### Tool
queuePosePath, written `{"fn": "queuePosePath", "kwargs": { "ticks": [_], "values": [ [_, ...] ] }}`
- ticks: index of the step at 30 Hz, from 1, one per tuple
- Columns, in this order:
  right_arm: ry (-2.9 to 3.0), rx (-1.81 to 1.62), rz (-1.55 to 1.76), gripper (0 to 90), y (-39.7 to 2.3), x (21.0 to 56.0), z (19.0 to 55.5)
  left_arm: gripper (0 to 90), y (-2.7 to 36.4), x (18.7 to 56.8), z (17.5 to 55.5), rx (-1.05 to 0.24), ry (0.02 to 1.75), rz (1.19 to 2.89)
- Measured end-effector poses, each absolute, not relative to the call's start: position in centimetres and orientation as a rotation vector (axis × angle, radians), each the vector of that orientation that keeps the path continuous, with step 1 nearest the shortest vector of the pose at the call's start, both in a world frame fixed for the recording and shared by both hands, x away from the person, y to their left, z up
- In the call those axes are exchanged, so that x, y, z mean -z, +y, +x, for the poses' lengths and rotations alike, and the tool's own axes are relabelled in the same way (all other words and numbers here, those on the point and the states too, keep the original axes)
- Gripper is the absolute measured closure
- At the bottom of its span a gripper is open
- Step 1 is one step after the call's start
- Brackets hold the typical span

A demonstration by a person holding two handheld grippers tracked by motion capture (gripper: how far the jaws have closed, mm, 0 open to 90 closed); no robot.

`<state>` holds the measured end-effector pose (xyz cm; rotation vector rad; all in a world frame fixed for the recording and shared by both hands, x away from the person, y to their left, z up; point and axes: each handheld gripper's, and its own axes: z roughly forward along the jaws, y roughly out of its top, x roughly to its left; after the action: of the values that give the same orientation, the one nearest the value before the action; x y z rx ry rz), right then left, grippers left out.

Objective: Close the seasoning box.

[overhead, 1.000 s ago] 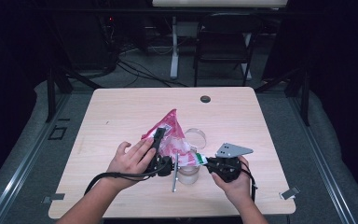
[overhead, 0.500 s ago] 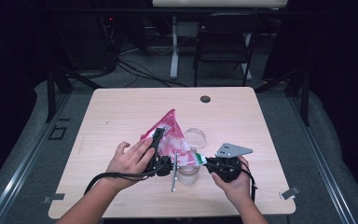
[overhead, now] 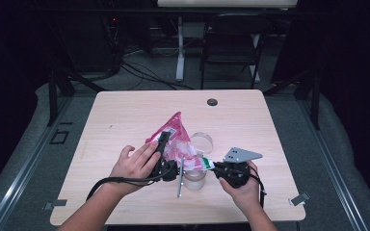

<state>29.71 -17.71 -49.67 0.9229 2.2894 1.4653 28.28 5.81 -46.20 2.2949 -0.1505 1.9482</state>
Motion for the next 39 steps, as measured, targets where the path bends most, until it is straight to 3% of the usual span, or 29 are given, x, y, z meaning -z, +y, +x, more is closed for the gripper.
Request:
{"fn": "queuePosePath", "kwargs": {
  "ticks": [39],
  "values": [
    [2.256,-1.504,0.884,90.0,-16.9,48.8,29.3,71.4,8.5,49.2,28.5,-1.762,0.153,2.372]
  ]
}}
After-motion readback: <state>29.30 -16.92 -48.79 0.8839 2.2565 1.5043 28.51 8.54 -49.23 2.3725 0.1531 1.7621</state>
